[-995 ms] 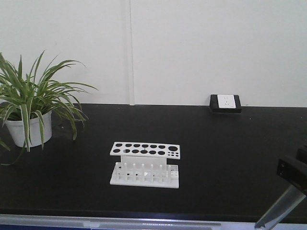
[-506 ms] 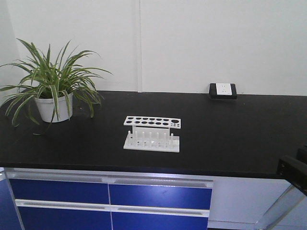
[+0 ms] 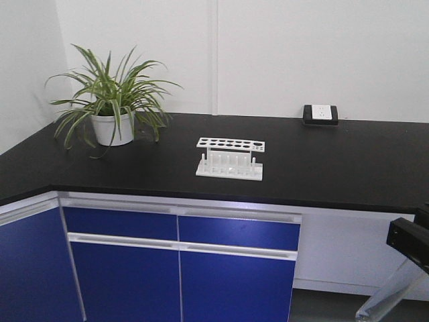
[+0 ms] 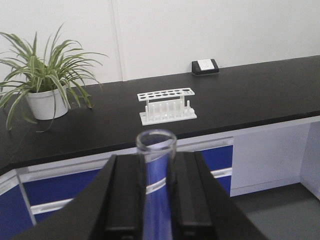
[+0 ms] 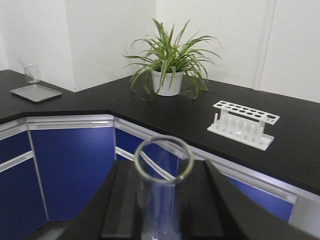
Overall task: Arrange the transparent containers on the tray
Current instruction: 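Hold both tubes raised while the base drives to the yellow tray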
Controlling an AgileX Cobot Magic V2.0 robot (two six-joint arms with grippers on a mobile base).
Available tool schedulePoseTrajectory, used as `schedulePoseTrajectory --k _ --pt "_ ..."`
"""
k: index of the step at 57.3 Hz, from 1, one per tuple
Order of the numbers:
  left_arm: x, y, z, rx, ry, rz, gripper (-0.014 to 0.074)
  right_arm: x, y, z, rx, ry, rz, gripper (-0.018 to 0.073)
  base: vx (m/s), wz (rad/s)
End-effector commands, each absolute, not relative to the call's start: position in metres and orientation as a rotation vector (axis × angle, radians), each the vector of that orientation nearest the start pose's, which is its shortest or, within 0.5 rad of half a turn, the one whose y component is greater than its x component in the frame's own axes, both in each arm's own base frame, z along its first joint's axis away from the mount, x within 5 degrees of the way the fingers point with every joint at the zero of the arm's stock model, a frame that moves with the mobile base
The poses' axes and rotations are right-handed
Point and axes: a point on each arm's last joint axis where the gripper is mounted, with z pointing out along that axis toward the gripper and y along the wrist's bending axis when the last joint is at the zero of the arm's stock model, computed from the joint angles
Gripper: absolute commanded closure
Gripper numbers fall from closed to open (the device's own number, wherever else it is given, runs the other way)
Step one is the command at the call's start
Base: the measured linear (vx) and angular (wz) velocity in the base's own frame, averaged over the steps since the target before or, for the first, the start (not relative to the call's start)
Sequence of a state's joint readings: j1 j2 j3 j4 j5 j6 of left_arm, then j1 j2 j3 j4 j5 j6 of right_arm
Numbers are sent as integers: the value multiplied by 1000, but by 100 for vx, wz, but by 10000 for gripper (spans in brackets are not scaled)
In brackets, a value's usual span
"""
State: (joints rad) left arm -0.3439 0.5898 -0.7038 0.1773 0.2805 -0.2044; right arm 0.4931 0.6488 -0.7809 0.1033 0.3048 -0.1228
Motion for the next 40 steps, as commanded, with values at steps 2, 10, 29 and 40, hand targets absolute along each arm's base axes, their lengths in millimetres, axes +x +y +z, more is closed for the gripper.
schedulePoseTrajectory --k 2,10,29,40 --pt "111 -37 396 210 1523 -280 486 111 61 410 -413 1494 380 502 -33 10" --pt "111 -37 396 210 1523 -280 486 111 61 410 -413 1494 380 502 -32 10" --pt "111 -37 396 210 1523 -280 486 111 61 410 -413 1494 380 502 -26 14" --pt "111 -37 396 210 1523 -280 486 111 61 410 -413 1494 380 502 -18 33"
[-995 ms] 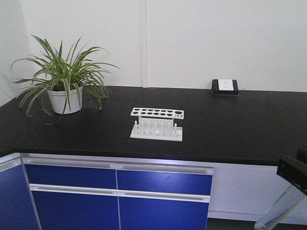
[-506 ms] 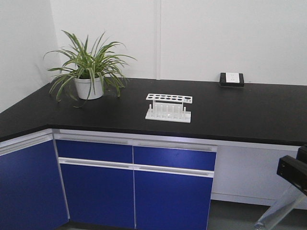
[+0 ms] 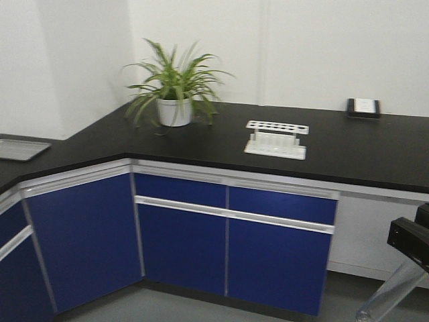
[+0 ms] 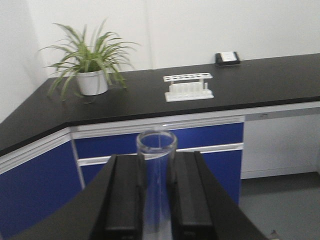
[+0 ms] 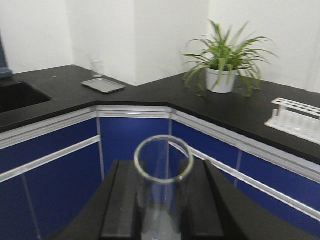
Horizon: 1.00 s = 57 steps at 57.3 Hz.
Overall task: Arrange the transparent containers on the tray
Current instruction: 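Hold both tubes raised while the base drives to the yellow tray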
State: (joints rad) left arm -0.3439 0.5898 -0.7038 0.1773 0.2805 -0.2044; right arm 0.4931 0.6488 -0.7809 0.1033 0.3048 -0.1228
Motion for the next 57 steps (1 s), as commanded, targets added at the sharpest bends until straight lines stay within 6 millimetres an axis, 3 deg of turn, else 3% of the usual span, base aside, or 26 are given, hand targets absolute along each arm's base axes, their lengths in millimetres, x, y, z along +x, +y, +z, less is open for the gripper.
schedulePoseTrajectory --k 1,57 --pt "111 -37 396 210 1523 -280 486 111 61 410 -413 1494 380 502 -14 45" --pt "111 -37 396 210 1523 -280 486 111 61 410 -413 1494 380 502 -2 62"
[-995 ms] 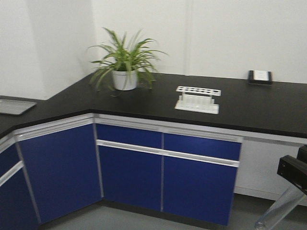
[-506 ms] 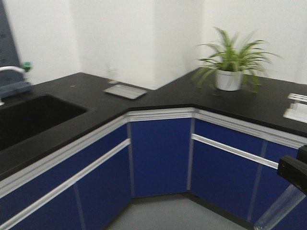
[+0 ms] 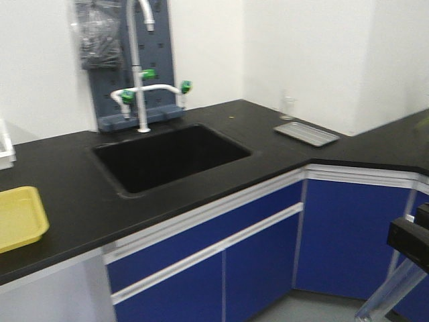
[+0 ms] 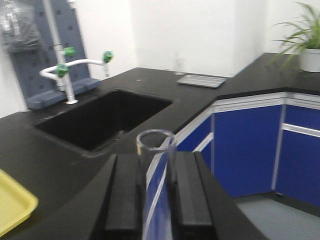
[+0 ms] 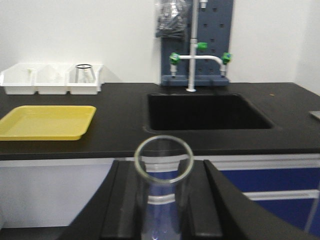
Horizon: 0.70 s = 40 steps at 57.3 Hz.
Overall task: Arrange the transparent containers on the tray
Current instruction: 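Hold both tubes raised while the base drives to the yellow tray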
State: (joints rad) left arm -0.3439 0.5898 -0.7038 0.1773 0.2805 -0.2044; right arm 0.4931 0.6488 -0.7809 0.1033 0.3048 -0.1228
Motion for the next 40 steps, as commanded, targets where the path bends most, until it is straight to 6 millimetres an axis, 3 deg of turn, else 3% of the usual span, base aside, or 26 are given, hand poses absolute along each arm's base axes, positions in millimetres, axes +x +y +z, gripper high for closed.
schedulePoseTrajectory --k 1,40 --pt "111 -37 396 210 1523 -280 486 111 61 410 -413 1494 380 502 11 54" --pt "111 -37 396 210 1523 -280 486 111 61 410 -413 1494 380 502 14 51"
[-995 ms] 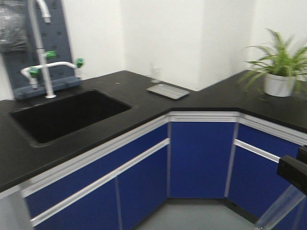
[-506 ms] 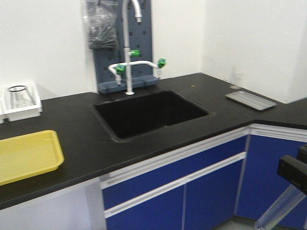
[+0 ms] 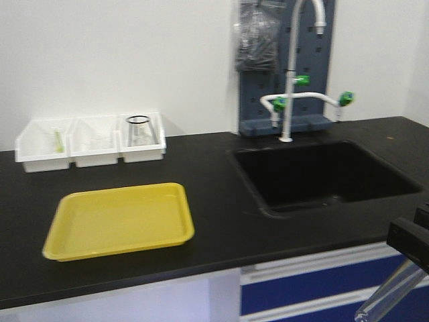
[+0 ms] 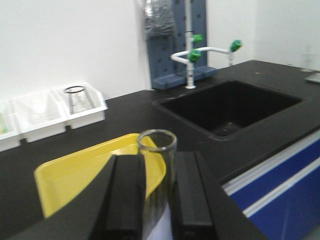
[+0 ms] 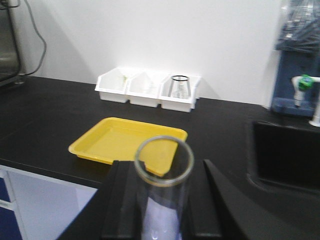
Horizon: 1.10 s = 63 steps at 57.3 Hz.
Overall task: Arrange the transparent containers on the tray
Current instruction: 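Hold both tubes raised while the base drives to the yellow tray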
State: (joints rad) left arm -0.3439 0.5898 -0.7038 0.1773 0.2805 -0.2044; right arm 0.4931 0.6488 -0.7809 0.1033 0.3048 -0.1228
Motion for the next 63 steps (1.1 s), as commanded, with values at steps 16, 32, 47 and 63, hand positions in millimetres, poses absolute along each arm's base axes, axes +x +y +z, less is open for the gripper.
schedulePoseTrajectory --k 16,32,47,63 --pt "111 -37 396 210 1523 -280 486 111 61 410 -413 1494 380 502 19 44" --pt "111 -37 395 210 1524 -280 486 111 61 410 -413 1494 380 502 22 26" --pt "111 -37 395 210 1524 -280 486 111 61 410 -413 1494 380 502 28 11" --pt "111 -37 395 210 1524 -280 486 111 61 410 -413 1494 380 502 29 10"
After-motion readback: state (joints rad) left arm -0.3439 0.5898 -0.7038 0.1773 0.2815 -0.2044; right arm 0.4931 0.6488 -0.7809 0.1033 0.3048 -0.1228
